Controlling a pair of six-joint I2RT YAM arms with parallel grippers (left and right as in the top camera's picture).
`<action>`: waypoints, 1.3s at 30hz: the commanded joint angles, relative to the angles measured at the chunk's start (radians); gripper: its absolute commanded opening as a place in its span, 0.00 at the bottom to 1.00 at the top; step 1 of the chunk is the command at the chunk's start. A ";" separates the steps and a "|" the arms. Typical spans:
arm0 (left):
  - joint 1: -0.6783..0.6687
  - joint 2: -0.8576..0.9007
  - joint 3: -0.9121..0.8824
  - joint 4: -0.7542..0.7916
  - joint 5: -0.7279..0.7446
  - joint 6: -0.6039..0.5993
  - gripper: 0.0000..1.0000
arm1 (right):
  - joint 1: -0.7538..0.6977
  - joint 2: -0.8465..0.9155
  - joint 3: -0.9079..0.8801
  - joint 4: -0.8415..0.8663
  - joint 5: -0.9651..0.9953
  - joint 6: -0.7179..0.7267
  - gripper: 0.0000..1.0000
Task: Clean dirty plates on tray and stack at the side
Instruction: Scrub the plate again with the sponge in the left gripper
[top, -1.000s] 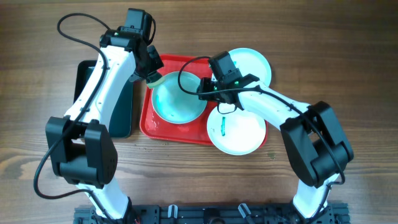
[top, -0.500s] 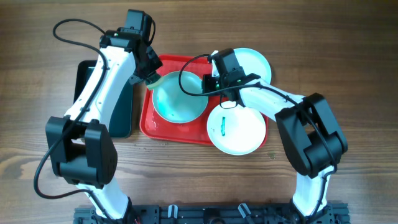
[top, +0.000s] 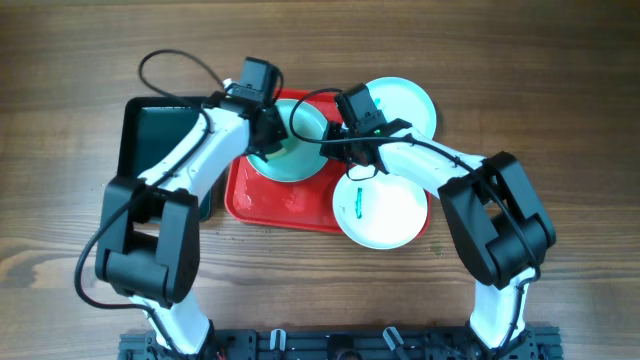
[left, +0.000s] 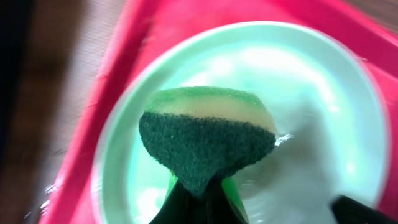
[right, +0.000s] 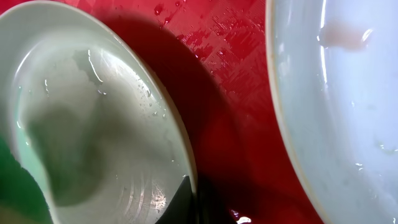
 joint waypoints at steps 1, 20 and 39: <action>-0.042 0.006 -0.015 0.022 -0.068 0.096 0.04 | 0.003 0.014 -0.009 -0.012 0.027 -0.021 0.04; -0.047 0.022 -0.139 0.235 -0.240 0.400 0.04 | 0.003 0.014 -0.010 -0.018 0.026 -0.039 0.04; -0.018 0.022 -0.139 0.143 0.382 0.264 0.04 | 0.003 0.014 -0.010 -0.014 -0.001 -0.054 0.05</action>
